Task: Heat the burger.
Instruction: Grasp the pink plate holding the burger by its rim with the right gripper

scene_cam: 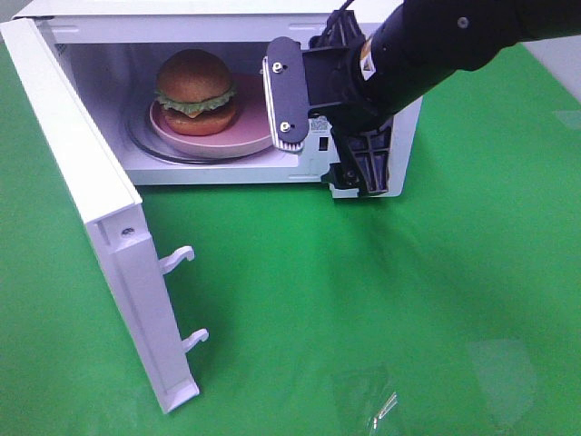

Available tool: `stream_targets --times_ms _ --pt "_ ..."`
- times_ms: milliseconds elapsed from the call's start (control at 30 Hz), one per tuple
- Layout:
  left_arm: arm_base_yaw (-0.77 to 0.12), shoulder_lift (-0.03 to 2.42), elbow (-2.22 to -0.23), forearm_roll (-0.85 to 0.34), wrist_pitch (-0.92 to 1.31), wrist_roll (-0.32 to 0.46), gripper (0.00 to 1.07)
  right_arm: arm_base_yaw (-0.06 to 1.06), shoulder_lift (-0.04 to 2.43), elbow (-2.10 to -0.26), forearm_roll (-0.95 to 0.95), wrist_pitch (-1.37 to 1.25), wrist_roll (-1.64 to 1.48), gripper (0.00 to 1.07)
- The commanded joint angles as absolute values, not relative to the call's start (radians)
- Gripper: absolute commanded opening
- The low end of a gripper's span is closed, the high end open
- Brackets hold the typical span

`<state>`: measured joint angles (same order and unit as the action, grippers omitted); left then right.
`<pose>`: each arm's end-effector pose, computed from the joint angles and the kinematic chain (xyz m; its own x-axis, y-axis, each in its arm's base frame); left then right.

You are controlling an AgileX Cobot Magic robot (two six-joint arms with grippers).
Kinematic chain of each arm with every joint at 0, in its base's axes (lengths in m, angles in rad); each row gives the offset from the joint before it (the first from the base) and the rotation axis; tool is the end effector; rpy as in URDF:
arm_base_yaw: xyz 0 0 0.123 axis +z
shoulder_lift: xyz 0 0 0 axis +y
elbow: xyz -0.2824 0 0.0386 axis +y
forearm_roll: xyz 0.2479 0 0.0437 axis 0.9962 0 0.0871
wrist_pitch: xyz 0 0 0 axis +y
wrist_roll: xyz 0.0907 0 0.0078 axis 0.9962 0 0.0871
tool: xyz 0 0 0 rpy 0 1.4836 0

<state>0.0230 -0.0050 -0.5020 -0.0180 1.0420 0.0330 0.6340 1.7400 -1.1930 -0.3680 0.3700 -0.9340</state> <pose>-0.0051 -0.0015 0.2792 -0.4329 0.0140 -0.9013 0.0014 0.9999 0.0148 0.3151 0.2169 0.2380 0.3257 -0.9392 -0.1089 -0.7054 -0.1647 -0.6895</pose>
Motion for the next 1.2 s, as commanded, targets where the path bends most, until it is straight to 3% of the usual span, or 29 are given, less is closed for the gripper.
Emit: stream_targets --times_ms 33,1200 --pt "0.024 -0.023 -0.500 -0.021 1.036 0.035 0.98 0.654 1.776 -1.238 -0.402 0.363 -0.900 0.96" --pt "0.024 -0.023 -0.500 -0.018 1.036 0.035 0.98 0.678 2.143 -1.590 -0.426 0.332 -0.822 0.89"
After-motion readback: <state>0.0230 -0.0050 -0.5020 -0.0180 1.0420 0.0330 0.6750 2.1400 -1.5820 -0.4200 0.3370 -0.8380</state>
